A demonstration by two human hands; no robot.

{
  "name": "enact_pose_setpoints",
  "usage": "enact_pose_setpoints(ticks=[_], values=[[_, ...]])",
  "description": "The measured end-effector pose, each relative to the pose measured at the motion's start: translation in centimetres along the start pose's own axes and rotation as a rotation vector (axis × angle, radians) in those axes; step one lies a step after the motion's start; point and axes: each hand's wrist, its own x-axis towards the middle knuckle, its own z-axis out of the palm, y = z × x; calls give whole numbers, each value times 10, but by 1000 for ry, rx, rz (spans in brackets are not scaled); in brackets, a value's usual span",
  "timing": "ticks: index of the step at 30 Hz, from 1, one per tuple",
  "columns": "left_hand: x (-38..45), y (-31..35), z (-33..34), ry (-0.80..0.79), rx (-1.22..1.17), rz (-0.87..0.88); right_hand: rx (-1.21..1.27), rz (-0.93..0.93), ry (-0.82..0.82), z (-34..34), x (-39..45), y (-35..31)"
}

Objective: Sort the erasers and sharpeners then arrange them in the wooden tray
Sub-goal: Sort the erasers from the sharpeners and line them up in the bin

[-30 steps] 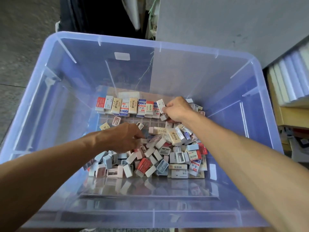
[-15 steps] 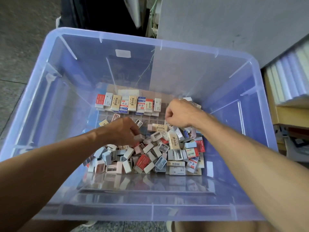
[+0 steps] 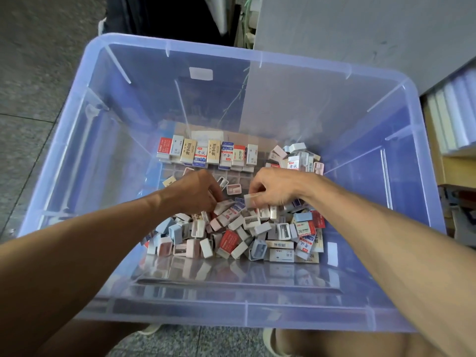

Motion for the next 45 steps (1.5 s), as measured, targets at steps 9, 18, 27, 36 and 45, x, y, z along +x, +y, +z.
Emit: enact_pose_setpoints(ticks=[9,18,27,36,45], values=[[0,2,7,-57,-33,-40,96,-18,111,5,0,2],[3,9,7,-161,17,-53,154,10,259,3,1,7],[-26,13,-19,-46,-87,-89,357,55,373,-6,-4,0],[-100,13,-42,235,-482,-338,1003,58,409,-13,29,-45],[-116,12,-35,197,-490,-441,807,4,465,-25,99,-106]])
